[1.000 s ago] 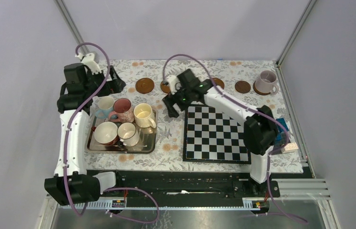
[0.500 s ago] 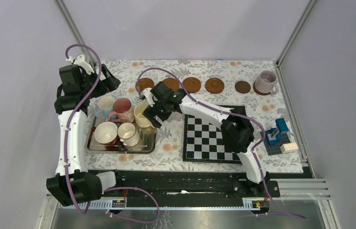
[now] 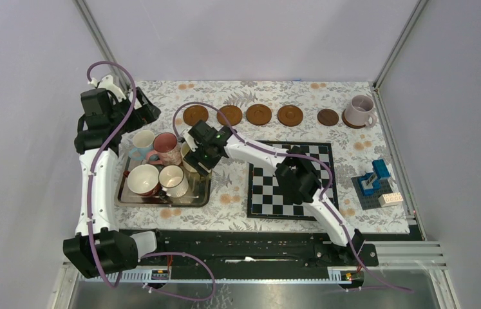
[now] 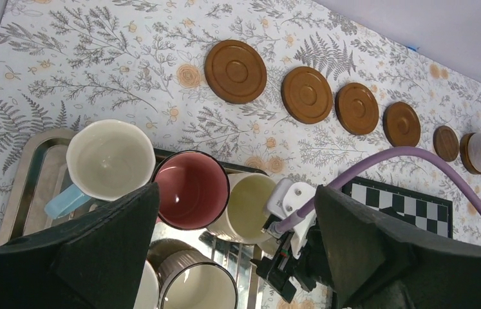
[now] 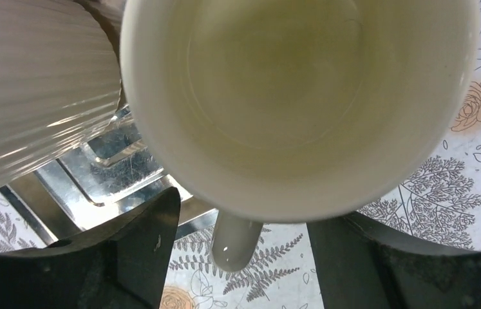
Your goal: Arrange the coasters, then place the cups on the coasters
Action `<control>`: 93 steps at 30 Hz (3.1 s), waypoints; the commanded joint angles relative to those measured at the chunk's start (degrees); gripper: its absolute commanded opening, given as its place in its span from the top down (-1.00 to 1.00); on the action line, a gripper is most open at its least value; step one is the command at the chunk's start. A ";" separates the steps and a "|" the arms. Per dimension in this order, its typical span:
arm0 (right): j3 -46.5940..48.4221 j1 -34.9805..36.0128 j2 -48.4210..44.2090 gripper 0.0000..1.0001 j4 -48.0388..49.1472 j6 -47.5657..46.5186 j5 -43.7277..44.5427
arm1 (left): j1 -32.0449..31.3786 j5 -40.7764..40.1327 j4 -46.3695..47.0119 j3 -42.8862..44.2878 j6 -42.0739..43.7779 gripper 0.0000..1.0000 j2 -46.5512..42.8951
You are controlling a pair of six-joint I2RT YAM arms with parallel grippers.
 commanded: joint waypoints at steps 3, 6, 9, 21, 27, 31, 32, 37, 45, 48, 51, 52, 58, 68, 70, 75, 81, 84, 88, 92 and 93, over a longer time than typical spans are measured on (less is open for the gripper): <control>-3.07 1.15 -0.70 -0.43 7.15 3.31 3.27 | 0.54 -1.30 3.97 -1.17 -0.85 -0.98 -1.85; -6.23 1.36 -1.72 -0.31 10.83 3.37 4.22 | 0.55 -1.13 4.04 -1.34 -0.88 -0.98 -1.88; -7.85 1.36 -2.08 -0.20 12.66 2.96 5.21 | 0.60 -1.08 4.31 -1.98 -0.88 -0.98 -2.17; -14.00 1.37 -7.44 0.41 16.56 2.04 4.02 | 0.70 -0.11 4.78 -2.82 -0.88 -0.98 -1.77; -15.90 1.28 -12.02 1.00 17.61 1.75 4.57 | 0.71 -0.23 4.78 -2.99 -0.79 -0.98 -1.73; -19.20 1.27 -17.01 1.00 20.26 1.10 4.85 | 0.70 -0.34 5.21 -3.63 -0.79 -0.98 -1.66; -20.07 1.20 -18.08 1.00 21.13 0.86 5.23 | 0.70 -0.44 5.39 -3.87 -0.72 -0.98 -1.77; -23.14 -0.36 -22.36 1.00 24.25 0.53 5.71 | 0.71 -0.65 5.53 -4.15 -0.52 -0.98 -1.89; -29.63 -10.08 -30.38 1.00 29.38 2.68 4.85 | 0.71 -0.56 5.56 -4.16 -0.03 -0.98 -1.83; -31.40 -15.12 -33.18 1.00 29.77 2.51 4.97 | 0.67 -0.51 5.64 -4.24 0.03 -0.98 -1.60; -33.29 -20.41 -34.99 1.00 30.57 1.70 4.65 | 0.71 -0.41 5.73 -4.24 0.00 -0.98 -1.41; -33.76 -22.12 -35.36 1.00 30.58 1.35 4.53 | 0.71 -0.34 5.73 -4.25 0.00 -0.98 -1.37; -36.31 -31.91 -35.89 1.00 32.36 -0.19 4.40 | 0.71 -0.15 5.80 -4.34 -0.05 -0.98 -1.29; -34.42 -39.60 -29.90 1.00 33.73 1.16 3.44 | 0.70 0.10 5.87 -4.38 -0.02 -0.98 -0.77; -34.05 -40.18 -28.16 1.00 34.29 1.30 3.30 | 0.71 -0.03 5.83 -4.42 0.13 -0.98 -0.73; -33.12 -41.21 -25.35 1.00 35.04 1.63 3.36 | 0.70 -0.38 5.82 -4.50 0.35 -0.98 -0.75; -32.86 -41.53 -22.95 1.00 36.47 0.05 4.34 | 0.71 -0.45 5.82 -4.56 0.44 -0.98 -0.48; -32.71 -41.68 -21.88 1.00 37.92 -0.98 4.50 | 0.69 -0.48 5.82 -4.66 0.44 -0.98 -0.53; -32.66 -42.25 -21.29 1.00 39.11 -1.77 4.56 | 0.67 -0.66 5.82 -4.78 0.53 -0.98 -0.48; -32.69 -42.89 -20.60 1.00 39.35 -2.31 3.99 | 0.67 -0.67 5.82 -4.82 0.45 -0.98 -0.24; -32.64 -42.93 -20.40 1.00 39.36 -2.43 3.91 | 0.65 -0.66 5.82 -4.75 0.44 -0.98 -0.22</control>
